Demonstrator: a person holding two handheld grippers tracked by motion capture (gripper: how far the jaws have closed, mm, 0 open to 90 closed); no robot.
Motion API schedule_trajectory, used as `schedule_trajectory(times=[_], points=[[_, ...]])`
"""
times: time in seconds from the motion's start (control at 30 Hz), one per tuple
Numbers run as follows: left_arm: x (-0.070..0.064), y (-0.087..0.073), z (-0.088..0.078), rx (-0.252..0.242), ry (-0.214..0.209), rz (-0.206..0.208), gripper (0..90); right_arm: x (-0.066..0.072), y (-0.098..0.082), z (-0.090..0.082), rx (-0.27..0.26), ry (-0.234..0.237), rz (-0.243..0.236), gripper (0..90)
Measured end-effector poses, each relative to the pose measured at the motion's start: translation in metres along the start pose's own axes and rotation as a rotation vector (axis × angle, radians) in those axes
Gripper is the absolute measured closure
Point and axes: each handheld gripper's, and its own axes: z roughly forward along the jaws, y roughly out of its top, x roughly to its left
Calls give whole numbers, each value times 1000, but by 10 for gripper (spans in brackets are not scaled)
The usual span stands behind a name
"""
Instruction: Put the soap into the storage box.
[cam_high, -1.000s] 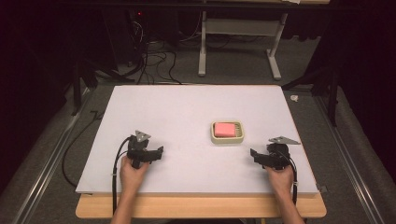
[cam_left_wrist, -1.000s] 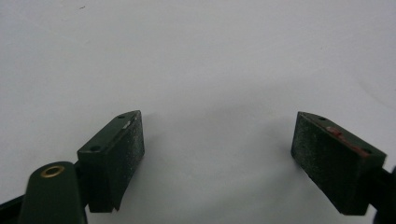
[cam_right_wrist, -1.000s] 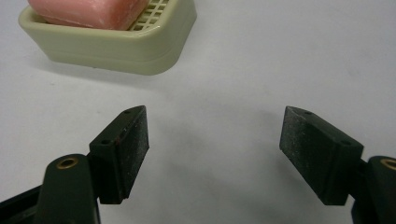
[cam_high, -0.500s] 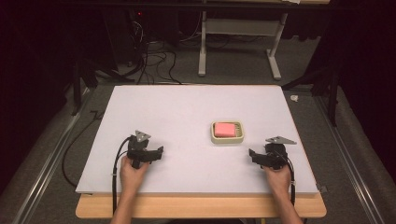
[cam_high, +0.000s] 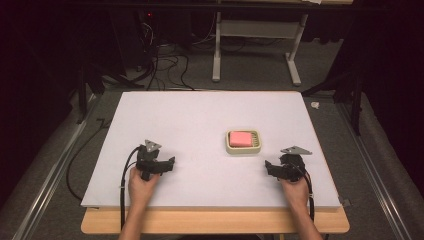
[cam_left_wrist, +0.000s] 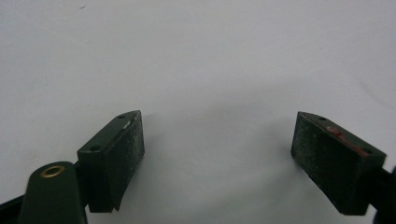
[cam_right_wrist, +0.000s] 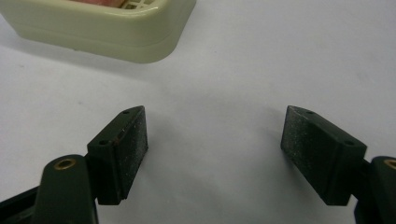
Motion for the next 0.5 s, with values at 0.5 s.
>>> schedule_trajectory(times=[0.5], points=[[0, 0, 0, 0, 0, 0, 177, 0, -1, 0, -8, 0, -3, 229]])
